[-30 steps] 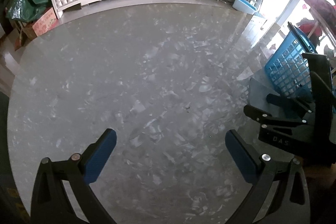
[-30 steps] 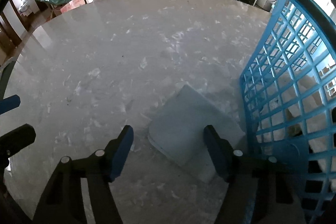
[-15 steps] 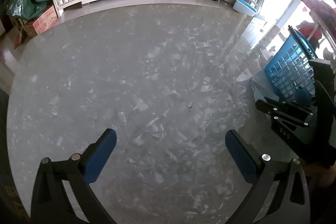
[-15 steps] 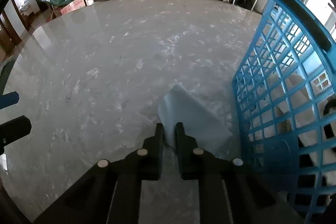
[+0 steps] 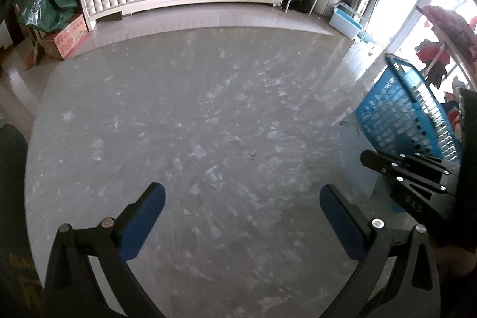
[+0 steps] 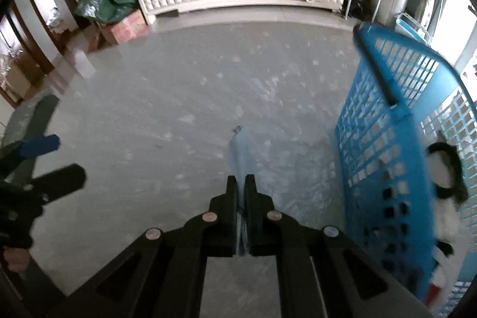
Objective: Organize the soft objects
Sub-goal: 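Lift the grey-blue cloth with the right tool over the basket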
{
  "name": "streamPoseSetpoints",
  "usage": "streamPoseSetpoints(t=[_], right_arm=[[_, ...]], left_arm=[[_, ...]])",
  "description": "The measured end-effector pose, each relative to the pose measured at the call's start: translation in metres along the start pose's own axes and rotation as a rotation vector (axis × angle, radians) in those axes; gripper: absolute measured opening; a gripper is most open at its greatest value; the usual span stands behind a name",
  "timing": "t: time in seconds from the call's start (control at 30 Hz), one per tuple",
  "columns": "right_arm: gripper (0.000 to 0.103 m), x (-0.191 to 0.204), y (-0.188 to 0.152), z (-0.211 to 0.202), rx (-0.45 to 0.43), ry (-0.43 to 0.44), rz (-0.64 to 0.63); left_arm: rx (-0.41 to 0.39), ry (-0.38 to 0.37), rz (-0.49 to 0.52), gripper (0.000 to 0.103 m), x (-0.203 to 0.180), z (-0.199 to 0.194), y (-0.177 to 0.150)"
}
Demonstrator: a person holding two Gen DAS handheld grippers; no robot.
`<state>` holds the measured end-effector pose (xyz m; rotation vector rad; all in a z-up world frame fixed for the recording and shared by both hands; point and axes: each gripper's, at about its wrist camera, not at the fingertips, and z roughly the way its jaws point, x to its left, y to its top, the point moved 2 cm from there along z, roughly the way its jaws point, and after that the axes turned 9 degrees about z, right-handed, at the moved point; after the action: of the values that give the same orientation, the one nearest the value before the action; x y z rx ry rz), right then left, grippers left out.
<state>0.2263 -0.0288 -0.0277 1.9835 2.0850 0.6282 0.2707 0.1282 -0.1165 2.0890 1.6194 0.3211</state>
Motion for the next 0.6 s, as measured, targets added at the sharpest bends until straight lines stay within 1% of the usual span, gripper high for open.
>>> streamPoseSetpoints(t=[0.17, 0.4, 0.6], right_arm=[[0.004, 0.006, -0.004, -0.040, -0.048, 0.057, -0.013], [0.004, 0.002, -0.012, -0.094, -0.112, 0.129, -0.012], [0.004, -0.006, -0.028, -0.120, -0.159, 0.156, -0.021]], left_arm=[[-0.039, 0.015, 0.003, 0.103, -0.015, -0.034, -0.006], [-0.098, 0.030, 0.016, 0.103, -0.042, -0.081, -0.010], [-0.140, 0.052, 0.044, 0.103, -0.071, -0.112, -0.012]])
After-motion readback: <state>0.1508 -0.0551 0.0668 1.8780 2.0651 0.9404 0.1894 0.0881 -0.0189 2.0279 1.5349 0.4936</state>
